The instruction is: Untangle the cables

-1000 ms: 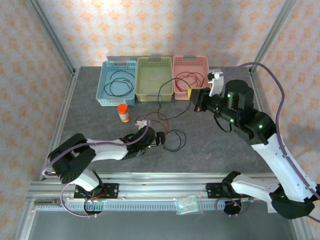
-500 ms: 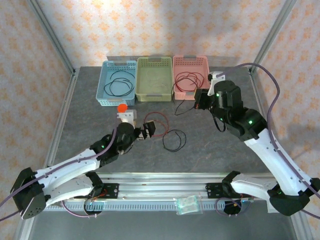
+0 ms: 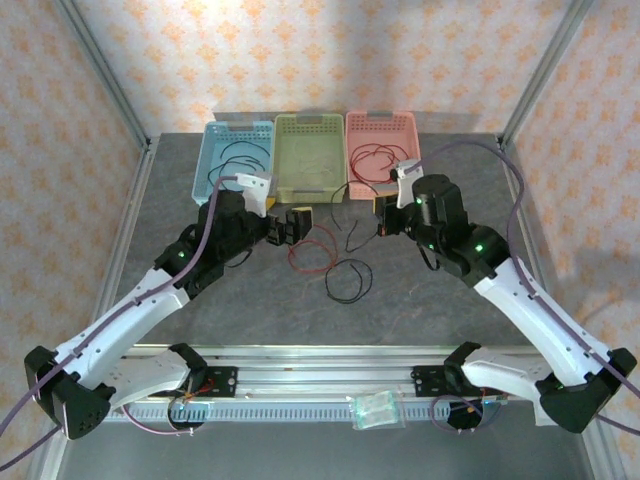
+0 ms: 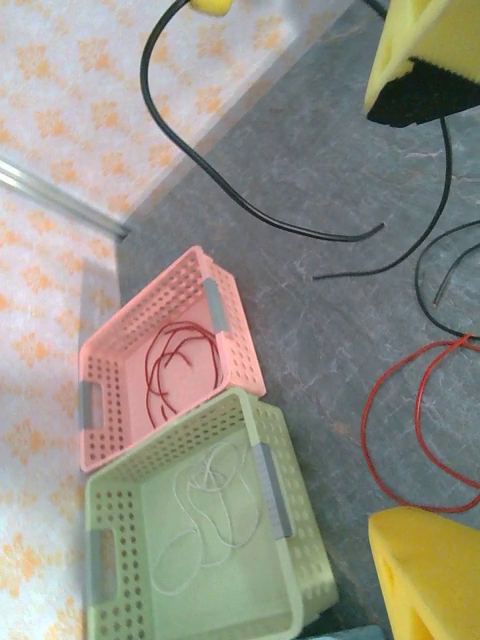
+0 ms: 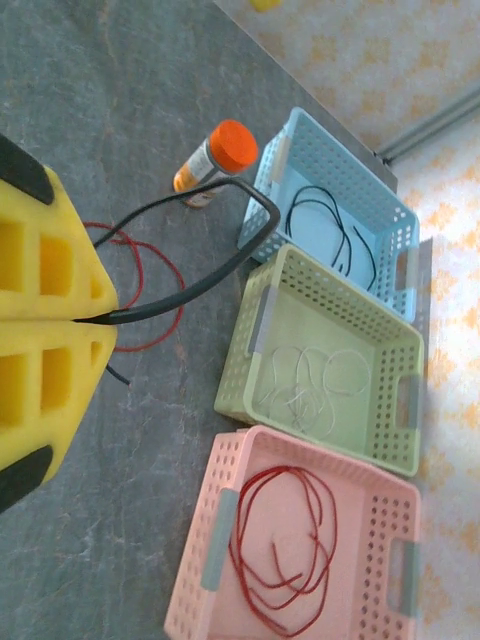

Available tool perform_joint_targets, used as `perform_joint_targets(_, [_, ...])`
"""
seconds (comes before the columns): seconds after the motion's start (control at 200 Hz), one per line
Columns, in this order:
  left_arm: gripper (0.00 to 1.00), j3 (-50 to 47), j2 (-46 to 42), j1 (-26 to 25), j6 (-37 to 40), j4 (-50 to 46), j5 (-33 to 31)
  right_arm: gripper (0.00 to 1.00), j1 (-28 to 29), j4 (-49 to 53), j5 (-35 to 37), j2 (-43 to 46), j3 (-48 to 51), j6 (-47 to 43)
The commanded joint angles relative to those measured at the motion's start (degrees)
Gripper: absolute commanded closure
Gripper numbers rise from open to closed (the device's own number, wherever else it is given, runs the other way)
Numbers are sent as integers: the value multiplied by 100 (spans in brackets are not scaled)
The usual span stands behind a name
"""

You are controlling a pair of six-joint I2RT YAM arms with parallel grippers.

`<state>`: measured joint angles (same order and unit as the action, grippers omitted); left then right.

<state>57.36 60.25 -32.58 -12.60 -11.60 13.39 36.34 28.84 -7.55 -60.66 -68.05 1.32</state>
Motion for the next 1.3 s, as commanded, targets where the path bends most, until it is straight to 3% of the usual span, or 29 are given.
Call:
perform_joint_targets(0.0, [2, 278, 62, 250, 719, -592, 1114, 100, 14, -223, -690, 190, 44, -681])
perform_joint_targets(0.25, [1, 487, 299, 331, 1231, -959, 2116, 100, 14, 406, -1888, -154, -350, -1420])
perform_joint_targets(0.516, [3, 376, 581, 339, 1225, -770, 2489, 100, 14, 711, -2435, -445, -454, -1695])
perform_joint_targets(0.581, [10, 377, 619, 334, 1242, -750, 2532, 100, 14, 719, -2496, -438, -448, -1707])
perform_joint_targets(0.736, [41, 338, 655, 332, 1260, -630, 2632, 100, 14, 752, -2479, -437, -472, -1692])
perform_joint_targets(1.026, [44, 240, 741, 339, 1243, -503, 2676, 100, 14, 657, -2793, -296, -499, -1640])
perform_joint_targets(1.292, [80, 241, 664, 338, 1212, -452, 2604, 100, 14, 687, -2542, -273, -440, -1543])
